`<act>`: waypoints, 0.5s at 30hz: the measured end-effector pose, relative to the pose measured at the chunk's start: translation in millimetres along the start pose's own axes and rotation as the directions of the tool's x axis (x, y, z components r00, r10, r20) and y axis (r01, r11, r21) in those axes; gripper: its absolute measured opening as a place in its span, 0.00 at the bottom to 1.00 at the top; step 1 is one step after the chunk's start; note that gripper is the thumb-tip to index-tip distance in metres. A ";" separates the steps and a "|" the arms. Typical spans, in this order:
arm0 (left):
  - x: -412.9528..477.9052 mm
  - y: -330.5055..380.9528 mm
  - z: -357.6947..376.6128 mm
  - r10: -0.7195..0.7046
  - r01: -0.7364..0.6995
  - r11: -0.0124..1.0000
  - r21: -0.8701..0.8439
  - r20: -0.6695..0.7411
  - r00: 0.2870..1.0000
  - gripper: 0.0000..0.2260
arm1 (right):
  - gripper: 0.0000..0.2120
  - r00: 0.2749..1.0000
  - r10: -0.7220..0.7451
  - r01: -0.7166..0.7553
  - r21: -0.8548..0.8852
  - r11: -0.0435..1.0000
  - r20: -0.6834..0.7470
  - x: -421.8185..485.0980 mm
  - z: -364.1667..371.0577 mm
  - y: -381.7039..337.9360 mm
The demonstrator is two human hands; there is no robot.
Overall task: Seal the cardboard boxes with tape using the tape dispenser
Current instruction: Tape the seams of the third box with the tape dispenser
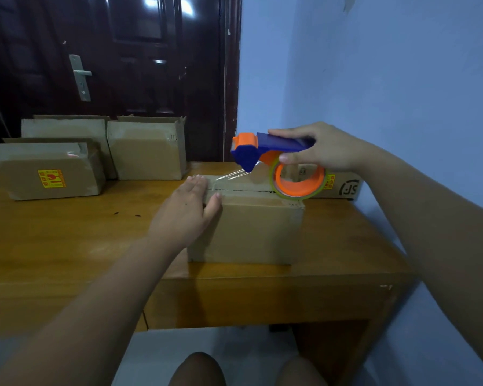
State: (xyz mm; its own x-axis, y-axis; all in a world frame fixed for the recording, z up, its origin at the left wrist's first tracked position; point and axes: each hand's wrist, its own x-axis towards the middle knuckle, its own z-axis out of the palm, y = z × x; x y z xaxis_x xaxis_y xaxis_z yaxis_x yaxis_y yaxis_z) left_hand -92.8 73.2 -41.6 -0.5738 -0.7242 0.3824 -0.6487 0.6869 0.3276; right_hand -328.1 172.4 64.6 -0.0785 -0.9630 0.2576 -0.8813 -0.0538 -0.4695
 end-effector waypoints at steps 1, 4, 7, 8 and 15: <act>-0.3 0.4 0.3 -0.002 0.002 1.000 -0.001 -0.001 1.000 0.25 | 0.27 1.000 0.005 -0.004 0.044 0.999 -0.023 -0.8 1.5 3.4; -0.9 1.3 0.0 -0.006 0.006 1.000 -0.012 -0.004 1.000 0.25 | 0.27 0.983 0.036 0.031 0.353 0.935 -0.182 -10.7 16.3 20.5; -1.1 2.1 -1.1 -0.008 0.008 1.000 -0.010 -0.003 1.000 0.25 | 0.28 0.953 0.081 0.117 0.601 0.790 -0.292 -20.2 34.7 37.2; -1.2 2.3 -1.2 -0.008 0.008 1.000 -0.006 -0.002 1.000 0.25 | 0.29 0.947 0.094 0.125 0.622 0.773 -0.307 -21.6 37.1 37.5; 1.8 -1.2 -1.1 0.003 -0.004 1.000 0.030 0.007 1.000 0.26 | 0.24 0.985 -0.004 0.043 0.221 0.974 -0.173 -20.1 1.7 26.7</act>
State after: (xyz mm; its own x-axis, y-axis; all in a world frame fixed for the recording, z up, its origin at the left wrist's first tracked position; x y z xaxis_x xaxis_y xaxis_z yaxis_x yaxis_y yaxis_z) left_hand -92.5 71.1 -40.3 -0.5796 -0.7224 0.3771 -0.6614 0.6874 0.3001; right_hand -349.3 189.8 45.4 -0.1542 -0.9026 0.4020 -0.7592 -0.1522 -0.6329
